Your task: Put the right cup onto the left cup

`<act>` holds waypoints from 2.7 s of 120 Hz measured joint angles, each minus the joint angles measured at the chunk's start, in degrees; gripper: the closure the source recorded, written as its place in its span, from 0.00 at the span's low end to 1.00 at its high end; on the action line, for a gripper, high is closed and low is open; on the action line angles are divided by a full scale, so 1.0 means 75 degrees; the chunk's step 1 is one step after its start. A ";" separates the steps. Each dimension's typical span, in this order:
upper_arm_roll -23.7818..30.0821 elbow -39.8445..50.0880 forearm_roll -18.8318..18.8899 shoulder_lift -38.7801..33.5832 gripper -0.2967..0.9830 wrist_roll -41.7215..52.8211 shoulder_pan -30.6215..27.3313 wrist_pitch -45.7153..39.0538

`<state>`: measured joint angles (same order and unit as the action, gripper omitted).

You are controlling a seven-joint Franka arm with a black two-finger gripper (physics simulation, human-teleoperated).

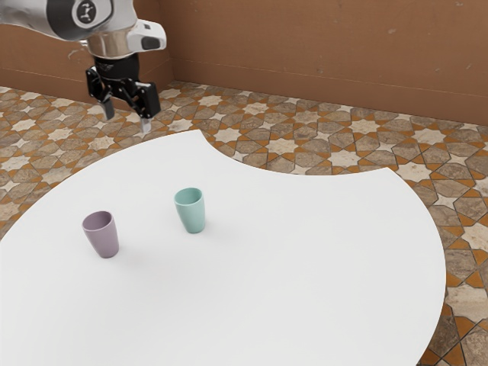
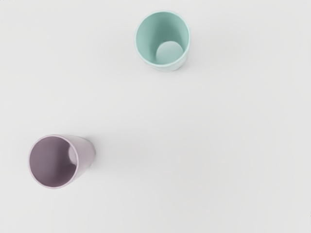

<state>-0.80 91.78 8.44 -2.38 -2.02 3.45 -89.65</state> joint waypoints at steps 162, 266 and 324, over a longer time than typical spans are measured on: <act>-0.0121 0.0982 -0.0064 0.2919 0.23 0.0407 -0.0222 -0.4127; -0.0186 -0.0014 -0.0339 0.4583 0.24 0.0979 -0.0249 -0.5118; -0.0186 -0.0010 -0.0472 0.4637 0.67 0.1118 -0.0238 -0.5181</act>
<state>-2.20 91.70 4.90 32.40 6.37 1.67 -128.51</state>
